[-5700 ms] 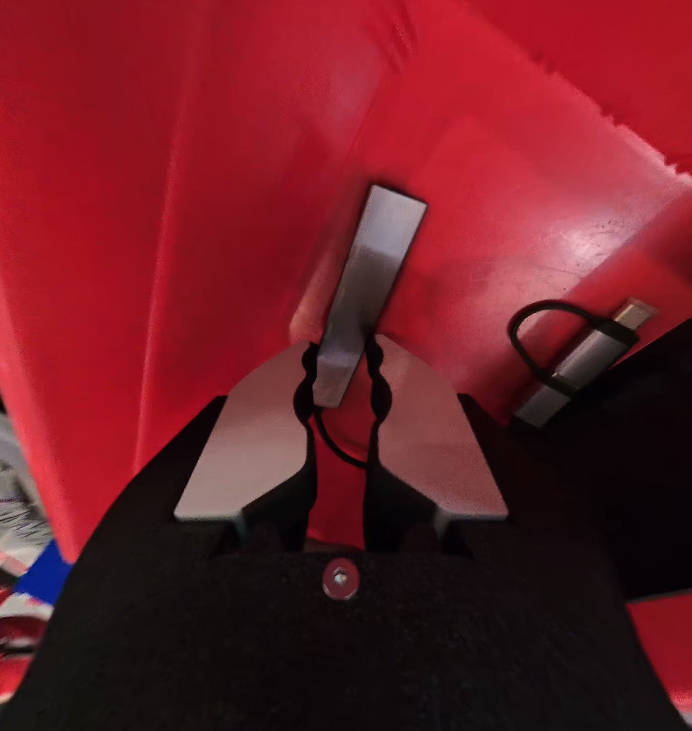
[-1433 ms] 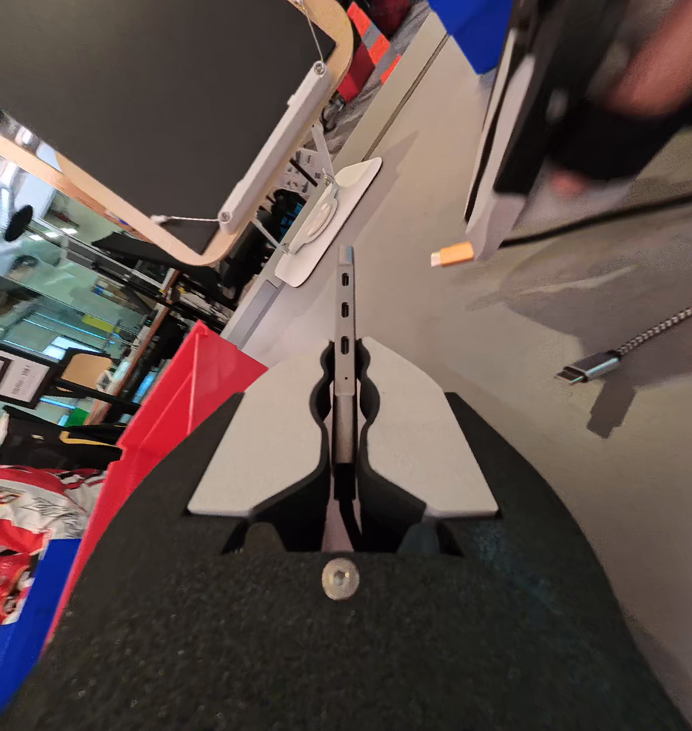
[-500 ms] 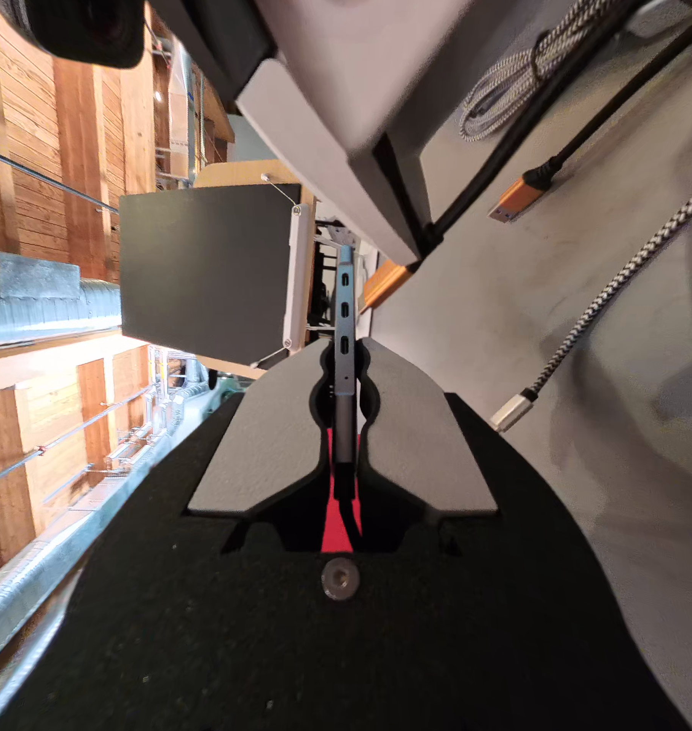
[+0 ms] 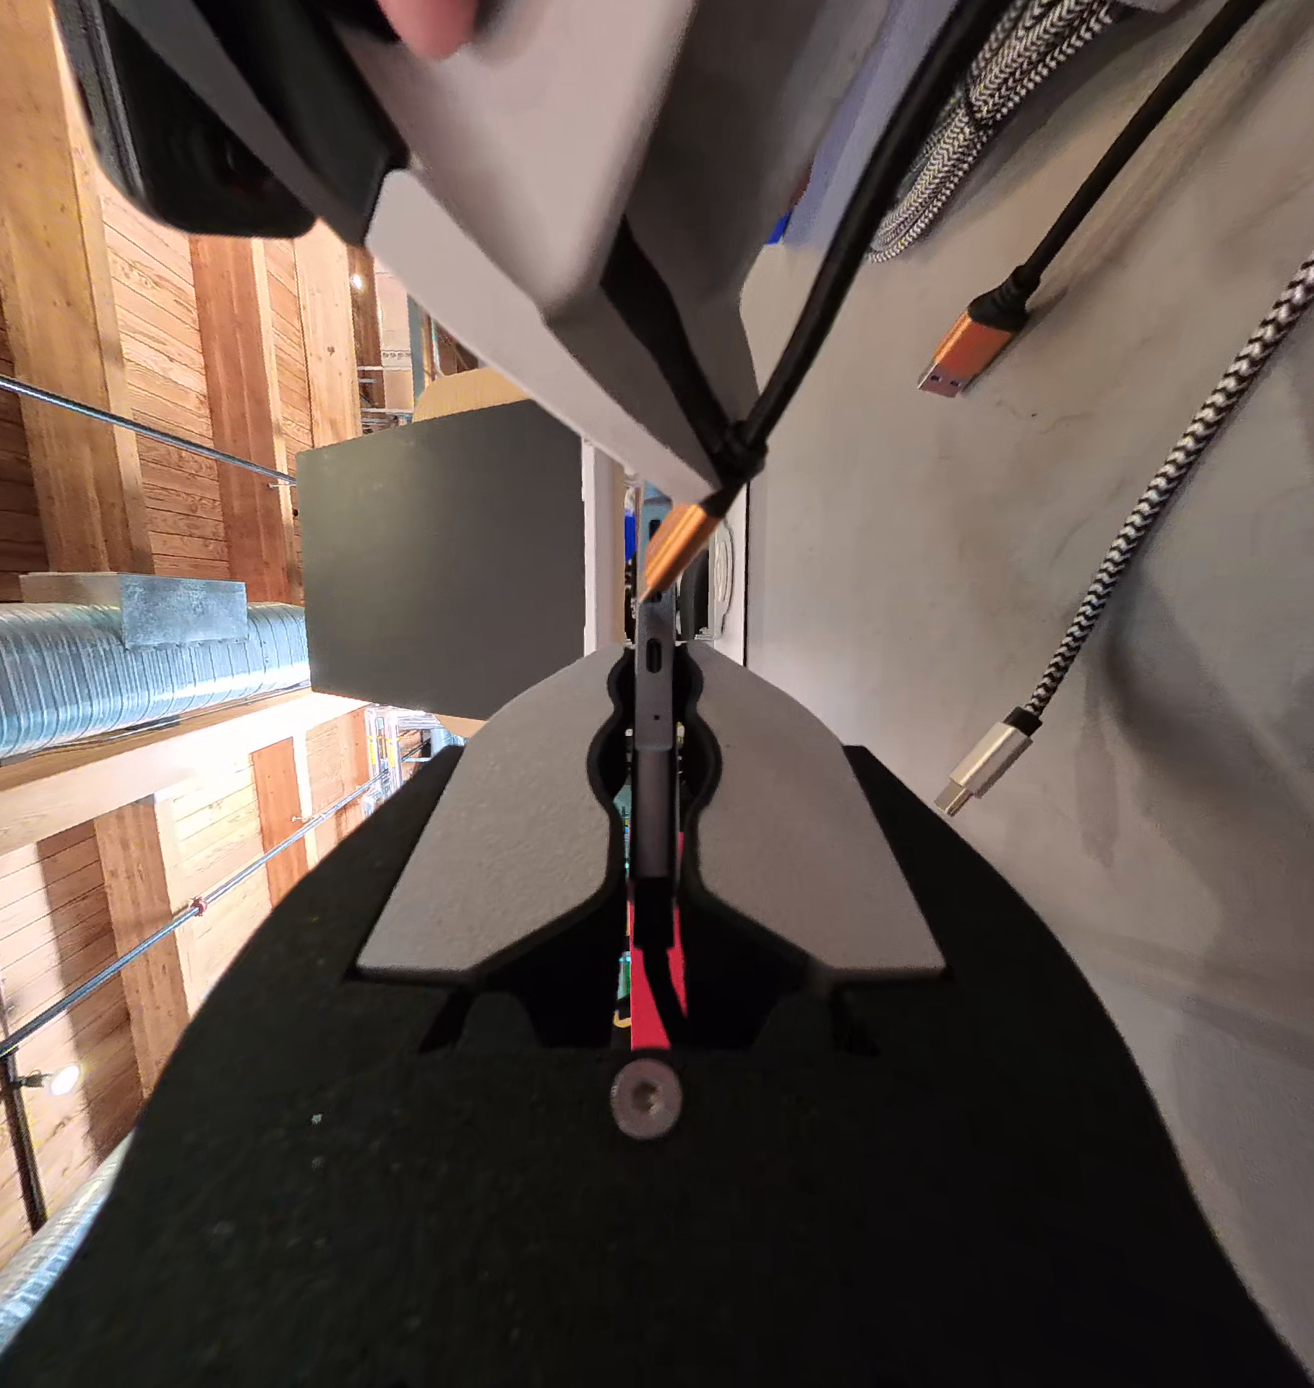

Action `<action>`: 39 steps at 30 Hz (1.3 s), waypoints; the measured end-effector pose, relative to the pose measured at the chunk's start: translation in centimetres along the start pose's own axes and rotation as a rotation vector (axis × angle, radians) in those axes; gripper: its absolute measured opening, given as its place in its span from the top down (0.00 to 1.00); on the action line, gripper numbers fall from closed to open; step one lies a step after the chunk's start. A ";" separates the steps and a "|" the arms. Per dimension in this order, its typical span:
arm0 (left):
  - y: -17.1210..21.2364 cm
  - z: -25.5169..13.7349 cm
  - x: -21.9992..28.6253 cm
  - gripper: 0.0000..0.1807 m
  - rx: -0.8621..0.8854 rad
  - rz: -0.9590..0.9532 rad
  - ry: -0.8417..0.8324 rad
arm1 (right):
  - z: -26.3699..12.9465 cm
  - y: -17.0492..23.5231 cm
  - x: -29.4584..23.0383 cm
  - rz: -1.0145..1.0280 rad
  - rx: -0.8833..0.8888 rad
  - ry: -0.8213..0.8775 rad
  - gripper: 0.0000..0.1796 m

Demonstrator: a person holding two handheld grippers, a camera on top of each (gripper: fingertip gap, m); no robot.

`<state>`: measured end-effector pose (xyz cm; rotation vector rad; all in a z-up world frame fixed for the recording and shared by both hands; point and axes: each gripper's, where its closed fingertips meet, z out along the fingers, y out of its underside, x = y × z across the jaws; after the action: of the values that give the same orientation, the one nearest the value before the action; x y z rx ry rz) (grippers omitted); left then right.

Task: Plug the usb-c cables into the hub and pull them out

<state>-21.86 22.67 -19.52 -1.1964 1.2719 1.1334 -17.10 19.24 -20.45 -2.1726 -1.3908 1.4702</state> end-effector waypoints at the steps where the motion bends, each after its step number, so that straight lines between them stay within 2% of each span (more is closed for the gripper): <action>1: 0.0 0.0 -0.1 0.95 -0.001 0.000 -0.006 | 0.2 0.1 -0.2 -0.001 -0.008 -0.008 0.95; 30: -0.5 0.1 0.0 0.95 -0.002 0.089 -0.019 | 0.9 0.6 -0.4 0.001 -0.034 -0.010 0.96; 34: -0.1 0.2 -0.1 0.95 -0.019 0.074 -0.016 | 0.4 0.0 -0.4 -0.047 -0.006 0.022 0.96; 39: 0.8 0.5 -0.1 0.95 -0.070 0.056 -0.004 | 0.6 -0.9 -0.1 -0.209 0.031 0.150 0.95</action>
<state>-22.62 23.17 -19.49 -1.2159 1.2792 1.2288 -18.09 19.44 -20.12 -2.0024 -1.4800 1.2221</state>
